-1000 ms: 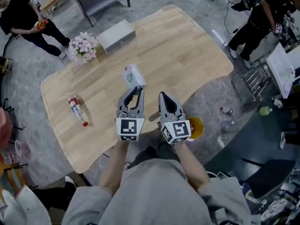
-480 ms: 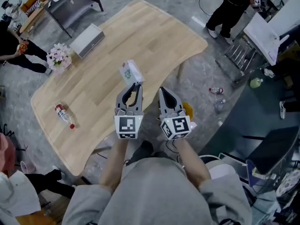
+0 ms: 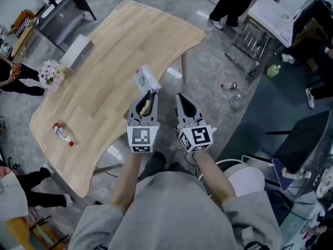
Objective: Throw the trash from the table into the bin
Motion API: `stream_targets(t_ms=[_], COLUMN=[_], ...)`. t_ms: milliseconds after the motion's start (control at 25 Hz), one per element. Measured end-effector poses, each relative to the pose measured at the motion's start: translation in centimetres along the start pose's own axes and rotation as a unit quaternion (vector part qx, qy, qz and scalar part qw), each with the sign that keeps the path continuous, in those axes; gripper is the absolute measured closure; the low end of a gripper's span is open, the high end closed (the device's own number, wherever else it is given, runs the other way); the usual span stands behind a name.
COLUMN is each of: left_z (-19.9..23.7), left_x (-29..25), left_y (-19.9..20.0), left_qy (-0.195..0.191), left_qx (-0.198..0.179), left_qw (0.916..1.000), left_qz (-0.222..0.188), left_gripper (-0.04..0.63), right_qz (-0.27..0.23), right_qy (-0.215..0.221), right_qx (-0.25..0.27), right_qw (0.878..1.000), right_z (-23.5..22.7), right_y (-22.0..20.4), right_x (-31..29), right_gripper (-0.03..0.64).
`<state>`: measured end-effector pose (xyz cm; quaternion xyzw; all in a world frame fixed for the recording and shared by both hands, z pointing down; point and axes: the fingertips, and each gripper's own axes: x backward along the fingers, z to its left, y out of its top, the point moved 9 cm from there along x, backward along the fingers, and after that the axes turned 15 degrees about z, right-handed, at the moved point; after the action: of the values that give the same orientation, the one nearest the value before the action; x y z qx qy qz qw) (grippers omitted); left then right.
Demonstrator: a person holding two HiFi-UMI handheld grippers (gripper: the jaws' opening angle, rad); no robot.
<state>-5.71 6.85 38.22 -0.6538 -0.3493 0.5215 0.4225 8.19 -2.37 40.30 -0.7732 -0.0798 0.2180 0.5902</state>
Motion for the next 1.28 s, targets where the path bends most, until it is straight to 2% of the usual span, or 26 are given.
stream_targets(t_ms=[160, 280, 440, 760, 1000, 1280], left_z=[-2.0, -3.4, -4.6, -4.9, -6.7, -10.8], left_x=[-1.8, -3.6, -5.7, -7.7, -8.5, -10.2], left_y=[0.9, 1.7, 2.4, 3.2, 2.5, -0.1], left_qy=[-0.04, -0.091, -0.159, -0.254, -0.299, -0.326], left_qx=[-0.017, -0.035, -0.057, -0.088, -0.105, -0.114], left_qw=[0.999, 0.9952, 0.9853, 0.9624, 0.9478, 0.9384], left_qz=[-0.007, -0.015, -0.024, -0.037, -0.031, -0.005], left_gripper=[0.522, 0.522, 0.522, 0.522, 0.522, 0.522], right_qz=[-0.008, -0.015, -0.024, -0.033, -0.032, -0.026], right_qy=[-0.04, -0.092, -0.163, -0.266, -0.309, -0.327], right_qx=[-0.01, -0.022, -0.038, -0.055, -0.07, -0.101], right_qw=[0.999, 0.995, 0.986, 0.962, 0.948, 0.939], right_z=[-1.8, -3.3, -4.3, -3.4, -3.4, -5.9], right_y=[-0.1, -0.3, -0.3, -0.6, -1.7, -4.7], right_x=[1.6, 2.9, 4.0, 5.6, 7.0, 9.9], right_gripper=[0.614, 0.614, 0.614, 0.614, 0.614, 0.614])
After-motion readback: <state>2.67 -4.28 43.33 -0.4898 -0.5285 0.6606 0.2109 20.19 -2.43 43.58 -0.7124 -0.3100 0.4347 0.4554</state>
